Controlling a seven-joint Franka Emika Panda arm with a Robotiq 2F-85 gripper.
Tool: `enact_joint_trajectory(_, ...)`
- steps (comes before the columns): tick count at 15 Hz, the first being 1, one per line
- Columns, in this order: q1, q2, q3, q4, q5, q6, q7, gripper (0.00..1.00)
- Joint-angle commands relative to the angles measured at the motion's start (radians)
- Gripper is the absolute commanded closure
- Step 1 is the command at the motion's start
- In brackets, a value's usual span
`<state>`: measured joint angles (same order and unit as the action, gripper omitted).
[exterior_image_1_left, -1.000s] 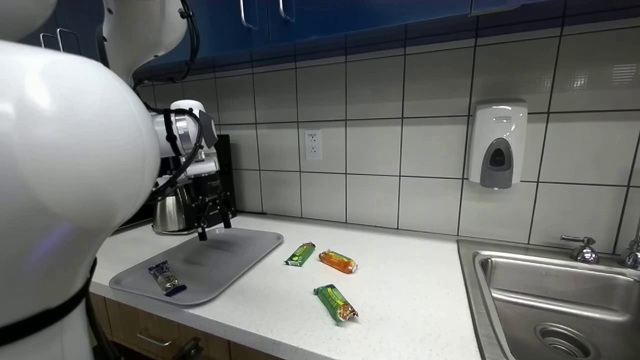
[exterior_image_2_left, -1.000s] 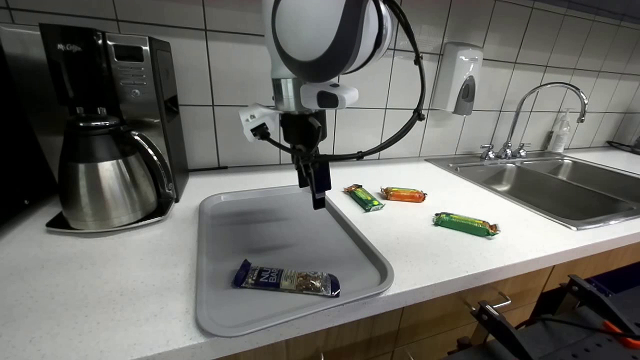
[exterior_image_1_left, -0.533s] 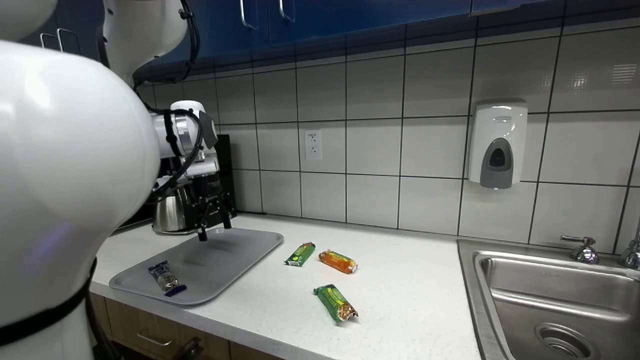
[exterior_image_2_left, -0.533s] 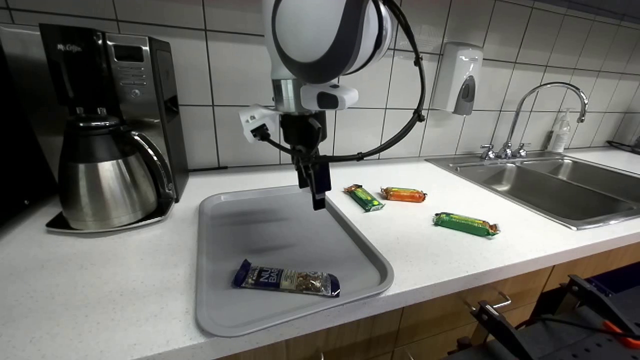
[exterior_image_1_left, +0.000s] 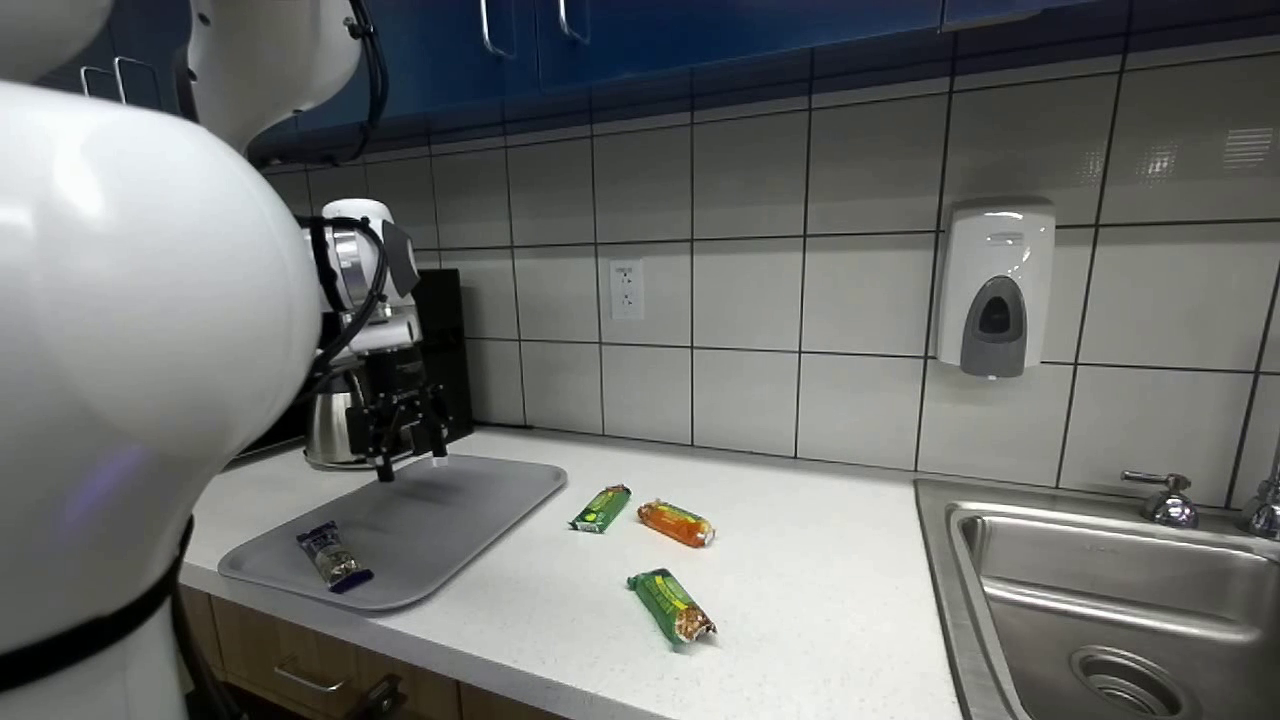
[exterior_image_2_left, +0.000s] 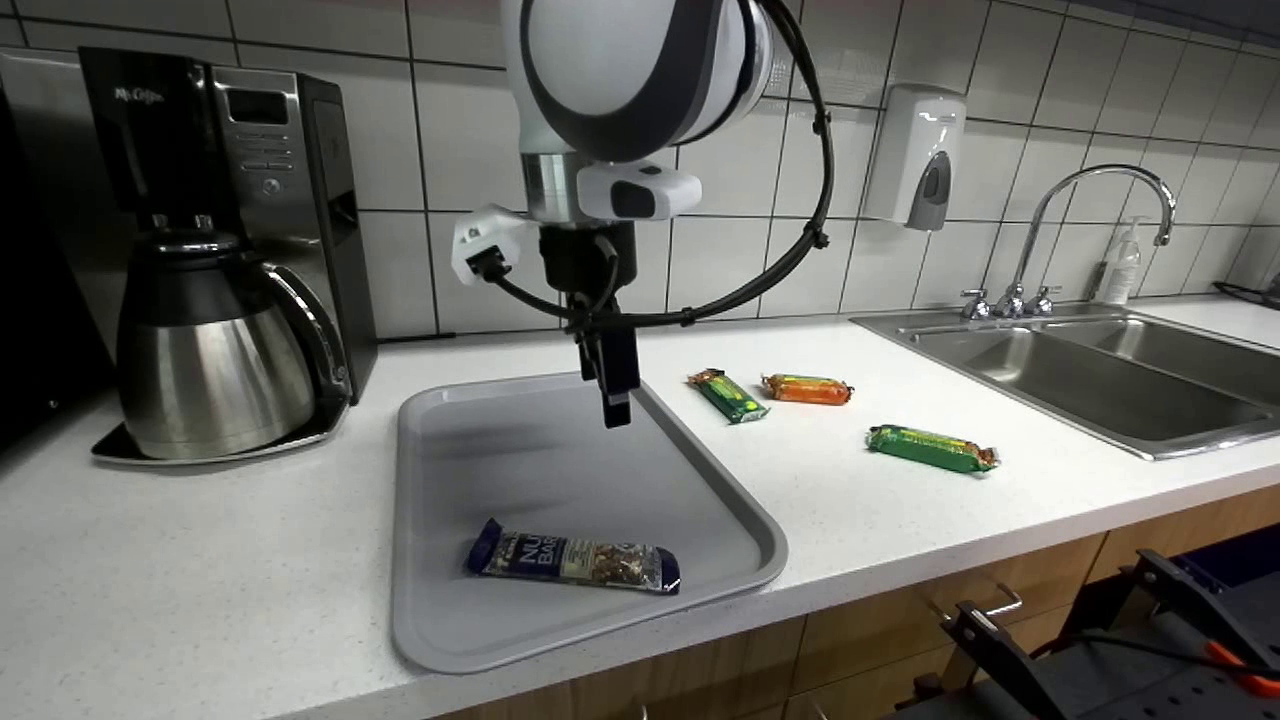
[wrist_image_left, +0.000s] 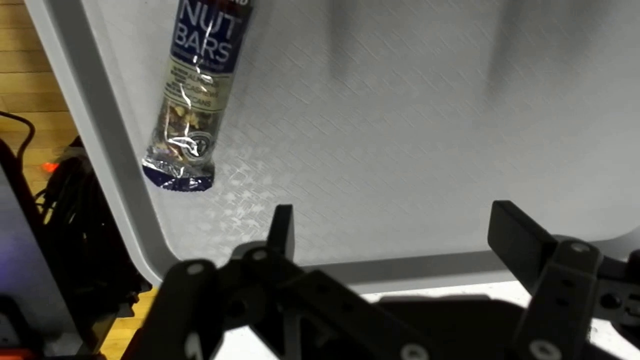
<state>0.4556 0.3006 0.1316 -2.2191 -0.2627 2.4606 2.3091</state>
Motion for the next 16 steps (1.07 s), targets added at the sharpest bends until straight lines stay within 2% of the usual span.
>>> enact_joint_trajectory(1,0.003,-0.031,0.02,-0.022,0.012,-0.007,0.061,0.0)
enact_joint_trajectory(8,0.003,-0.04,0.048,-0.056,0.051,0.013,0.127,0.0)
enact_joint_trajectory(16,-0.001,-0.06,0.074,-0.11,0.11,0.035,0.136,0.0)
